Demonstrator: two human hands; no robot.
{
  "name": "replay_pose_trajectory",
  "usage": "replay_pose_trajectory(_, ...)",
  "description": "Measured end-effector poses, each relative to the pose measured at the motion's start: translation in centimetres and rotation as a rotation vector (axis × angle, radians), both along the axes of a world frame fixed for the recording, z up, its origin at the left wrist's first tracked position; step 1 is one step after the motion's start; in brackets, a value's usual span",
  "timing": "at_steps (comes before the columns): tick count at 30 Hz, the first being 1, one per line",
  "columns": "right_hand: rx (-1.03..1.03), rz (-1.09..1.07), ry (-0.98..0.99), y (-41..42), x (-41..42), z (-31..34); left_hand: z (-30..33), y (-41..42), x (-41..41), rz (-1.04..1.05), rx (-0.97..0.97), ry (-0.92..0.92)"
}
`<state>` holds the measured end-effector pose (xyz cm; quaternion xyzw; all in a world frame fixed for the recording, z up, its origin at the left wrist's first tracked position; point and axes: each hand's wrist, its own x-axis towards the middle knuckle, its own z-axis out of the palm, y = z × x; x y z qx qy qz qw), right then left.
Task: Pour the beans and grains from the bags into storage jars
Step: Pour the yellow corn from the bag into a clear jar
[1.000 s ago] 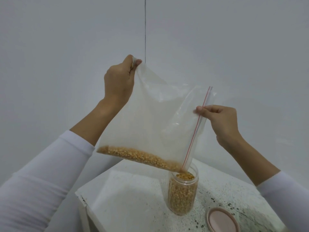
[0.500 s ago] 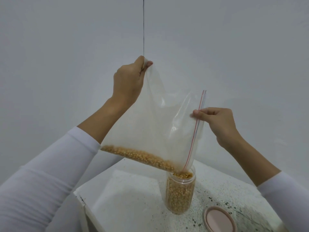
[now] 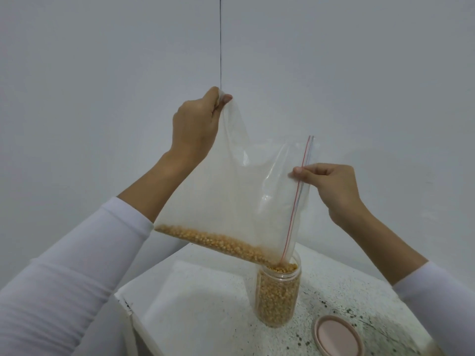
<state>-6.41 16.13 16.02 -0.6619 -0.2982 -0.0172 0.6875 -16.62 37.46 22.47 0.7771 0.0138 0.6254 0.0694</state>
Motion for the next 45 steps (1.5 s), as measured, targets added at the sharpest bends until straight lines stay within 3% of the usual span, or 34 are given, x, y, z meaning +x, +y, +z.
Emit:
replay_pose_trajectory(10, 0.057, -0.024, 0.000, 0.5, -0.1, 0.1, 0.3, 1.5, -0.7, -0.049, -0.066, -0.006)
replay_pose_trajectory(20, -0.025, 0.058, 0.003, 1.0, -0.3, 0.1, 0.1, 1.6, -0.6, -0.065, -0.005, 0.022)
replay_pose_trajectory(25, 0.078, -0.037, 0.017, 1.1, -0.3, -0.2, 0.2, 1.8, -0.5, -0.066, -0.047, 0.001)
replay_pose_trajectory(45, 0.039, -0.016, 0.029, 0.7, -0.1, -0.2, 0.1, 1.1, 0.5, -0.132, 0.012, 0.066)
